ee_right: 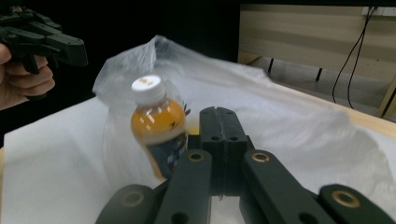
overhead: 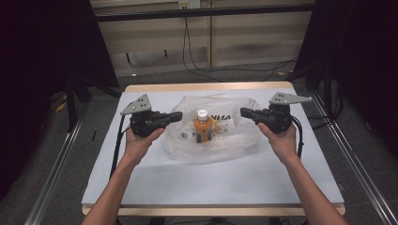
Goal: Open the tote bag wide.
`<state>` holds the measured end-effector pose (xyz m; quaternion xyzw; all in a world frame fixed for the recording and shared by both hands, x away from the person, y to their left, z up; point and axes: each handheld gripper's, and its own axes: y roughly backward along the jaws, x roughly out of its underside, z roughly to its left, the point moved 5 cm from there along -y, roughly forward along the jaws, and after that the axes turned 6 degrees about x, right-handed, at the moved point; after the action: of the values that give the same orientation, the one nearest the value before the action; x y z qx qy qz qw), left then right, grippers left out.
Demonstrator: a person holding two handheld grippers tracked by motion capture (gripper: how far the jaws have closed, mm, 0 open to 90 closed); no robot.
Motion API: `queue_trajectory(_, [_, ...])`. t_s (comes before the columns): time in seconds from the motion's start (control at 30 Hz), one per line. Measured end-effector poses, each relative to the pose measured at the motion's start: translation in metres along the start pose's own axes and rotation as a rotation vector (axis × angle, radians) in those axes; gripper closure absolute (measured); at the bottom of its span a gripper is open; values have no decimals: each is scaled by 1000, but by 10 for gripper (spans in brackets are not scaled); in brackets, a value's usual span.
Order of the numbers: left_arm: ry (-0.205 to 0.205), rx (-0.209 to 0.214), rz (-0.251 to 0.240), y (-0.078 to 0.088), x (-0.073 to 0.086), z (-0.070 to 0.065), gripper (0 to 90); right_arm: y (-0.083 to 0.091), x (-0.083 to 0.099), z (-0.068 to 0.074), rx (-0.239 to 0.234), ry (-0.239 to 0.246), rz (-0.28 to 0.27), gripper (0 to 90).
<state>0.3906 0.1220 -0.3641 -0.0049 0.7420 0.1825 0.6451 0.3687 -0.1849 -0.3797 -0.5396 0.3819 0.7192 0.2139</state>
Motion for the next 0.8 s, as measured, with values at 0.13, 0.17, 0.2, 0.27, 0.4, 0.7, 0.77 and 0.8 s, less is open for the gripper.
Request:
queue_trajectory(0.13, [-24, -7, 42, -19, -16, 12, 900, -18, -15, -9, 5, -16, -9, 900])
queue_trajectory(0.17, [-24, -9, 59, -29, -23, 22, 900, -22, -19, -11, 4, -17, -17, 900])
queue_trajectory(0.2, [-24, -9, 59, -29, -23, 22, 900, -22, -19, -11, 4, -17, -17, 900])
queue_trajectory(0.27, [-13, -25, 108, -48, -23, 38, 900, -34, -25, -18, 11, -30, -18, 900])
queue_trajectory(0.4, [-5, -58, 252, -73, 1, 52, 900, -50, -9, -28, 39, -19, 64, 900])
queue_trajectory(0.7, [40, -104, 438, -82, 63, 72, 900, -70, 56, -49, 66, -57, 219, 900])
queue_trajectory(0.77, [61, -100, 472, -83, 80, 75, 900, -73, 65, -52, 68, -60, 243, 900])
queue_trajectory(0.8, [54, -103, 499, -83, 86, 77, 900, -74, 71, -53, 72, -55, 264, 900])
